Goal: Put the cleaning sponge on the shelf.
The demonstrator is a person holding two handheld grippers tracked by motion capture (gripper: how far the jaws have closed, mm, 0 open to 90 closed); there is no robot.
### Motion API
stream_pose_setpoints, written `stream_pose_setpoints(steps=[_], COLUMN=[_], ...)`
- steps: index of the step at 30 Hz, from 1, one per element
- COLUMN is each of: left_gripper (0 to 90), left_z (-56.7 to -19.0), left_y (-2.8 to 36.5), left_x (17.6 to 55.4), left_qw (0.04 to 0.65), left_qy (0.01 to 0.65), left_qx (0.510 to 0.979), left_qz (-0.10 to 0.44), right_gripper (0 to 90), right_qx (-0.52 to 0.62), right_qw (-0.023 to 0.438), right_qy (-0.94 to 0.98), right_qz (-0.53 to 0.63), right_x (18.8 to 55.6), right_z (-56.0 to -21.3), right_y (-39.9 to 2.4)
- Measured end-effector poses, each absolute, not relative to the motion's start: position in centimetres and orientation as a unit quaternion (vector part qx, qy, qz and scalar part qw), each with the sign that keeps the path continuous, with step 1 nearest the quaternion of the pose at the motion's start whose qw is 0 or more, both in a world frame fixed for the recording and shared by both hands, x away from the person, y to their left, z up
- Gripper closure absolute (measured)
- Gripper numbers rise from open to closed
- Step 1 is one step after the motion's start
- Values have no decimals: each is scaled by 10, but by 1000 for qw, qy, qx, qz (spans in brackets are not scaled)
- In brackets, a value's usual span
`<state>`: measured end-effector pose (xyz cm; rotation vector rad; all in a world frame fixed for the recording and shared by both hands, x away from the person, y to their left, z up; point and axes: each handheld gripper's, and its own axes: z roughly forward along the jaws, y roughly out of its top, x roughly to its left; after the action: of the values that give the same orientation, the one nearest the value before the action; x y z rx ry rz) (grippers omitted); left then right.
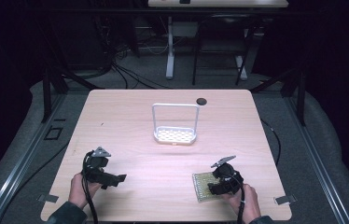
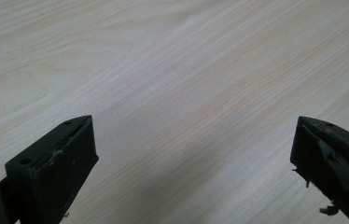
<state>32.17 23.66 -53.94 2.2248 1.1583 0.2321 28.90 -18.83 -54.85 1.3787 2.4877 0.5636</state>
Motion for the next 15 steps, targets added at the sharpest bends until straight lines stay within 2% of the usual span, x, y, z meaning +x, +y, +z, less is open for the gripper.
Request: stream_pose_setpoints(steps=[12,15], left_gripper=[7,9], left_z=[-541,-540], left_y=[233,234], left_x=[322,321], left_qw=[301,301], left_qy=[437,433], left_qx=[842,844], left_qz=[93,94], right_gripper=[666,798], right_qx=[490,491], right_qw=[120,119], right_qy=[843,840], right_qz=[187,199], right_x=[286,283], right_z=[-548,-548], right_y=[-183,-185])
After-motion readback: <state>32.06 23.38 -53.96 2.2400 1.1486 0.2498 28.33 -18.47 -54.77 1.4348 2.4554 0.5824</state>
